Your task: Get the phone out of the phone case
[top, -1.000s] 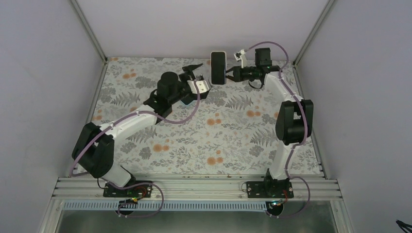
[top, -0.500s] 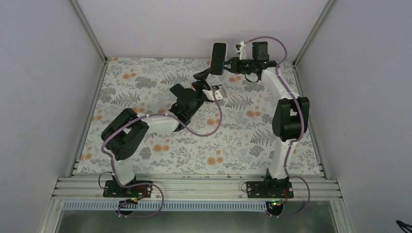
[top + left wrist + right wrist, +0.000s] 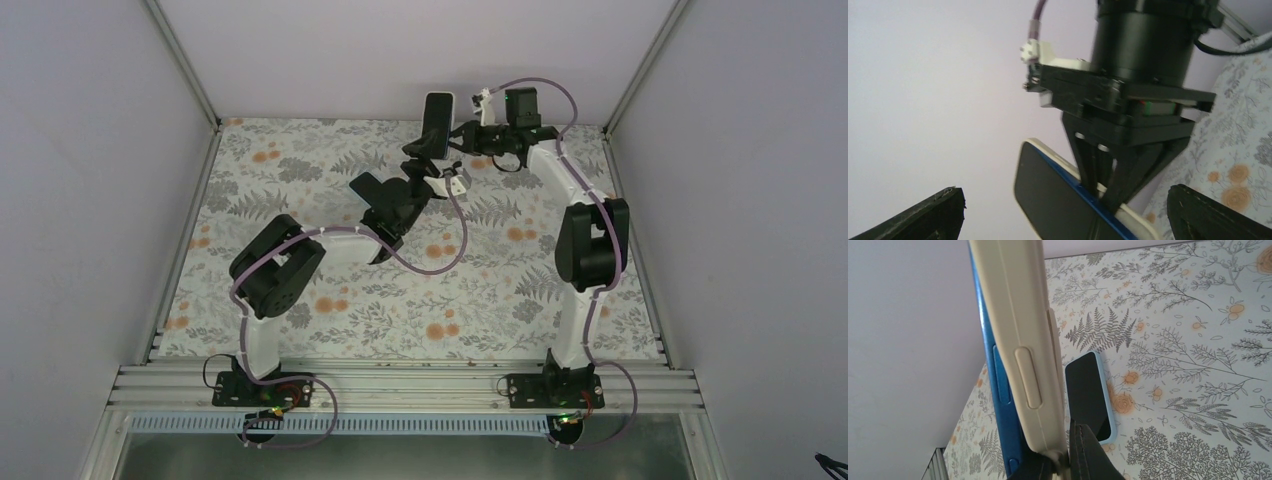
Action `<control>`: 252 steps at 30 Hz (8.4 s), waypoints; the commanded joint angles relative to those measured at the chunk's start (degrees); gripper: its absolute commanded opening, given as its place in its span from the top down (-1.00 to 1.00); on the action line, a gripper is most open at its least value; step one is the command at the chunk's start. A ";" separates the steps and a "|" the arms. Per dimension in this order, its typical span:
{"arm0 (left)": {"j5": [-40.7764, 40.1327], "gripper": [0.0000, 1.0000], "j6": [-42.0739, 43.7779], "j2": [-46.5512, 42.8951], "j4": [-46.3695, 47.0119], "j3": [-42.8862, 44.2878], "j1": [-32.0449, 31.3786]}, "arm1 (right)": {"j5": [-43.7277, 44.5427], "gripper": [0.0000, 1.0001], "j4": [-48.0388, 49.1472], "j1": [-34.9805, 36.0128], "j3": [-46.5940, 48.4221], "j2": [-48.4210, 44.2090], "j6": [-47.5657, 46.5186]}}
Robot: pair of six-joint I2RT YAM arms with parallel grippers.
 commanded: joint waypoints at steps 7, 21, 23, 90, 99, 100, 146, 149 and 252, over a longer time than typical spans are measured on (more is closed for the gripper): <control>-0.99 -0.97 -0.18 1.99 3.07 1.37 2.59 | -0.49 0.93 4.40 0.58 -0.48 -5.20 0.64; -0.39 -0.97 -0.84 1.64 0.26 2.24 4.44 | -2.08 0.93 5.38 1.58 -0.79 -4.98 1.34; -1.67 -0.97 -0.44 2.23 1.15 2.85 4.52 | -1.84 0.93 5.21 1.81 -1.00 -5.21 1.11; -9.67 0.95 32.62 -16.31 -2.53 -16.50 12.88 | 14.85 0.93 -23.67 -10.21 -6.86 -5.39 -40.10; -28.66 0.95 32.12 -27.95 -19.20 -33.01 18.40 | -2.98 0.93 -43.04 -13.30 -22.49 -4.58 -57.42; -29.09 0.95 30.96 -28.72 -22.00 -34.50 18.45 | -3.28 0.93 -42.63 -13.57 -23.46 -4.30 -57.48; 22.06 -1.00 -18.06 -26.54 -71.93 4.57 34.53 | 29.82 -1.00 -23.10 16.30 15.40 16.23 -35.26; 24.34 -1.00 -23.16 -23.18 -68.20 6.35 38.78 | 29.15 -1.00 -24.43 19.29 23.24 23.12 -34.07; 28.78 0.95 -25.76 14.15 -89.93 37.21 36.43 | 36.92 0.93 -16.58 22.90 14.47 24.77 -36.09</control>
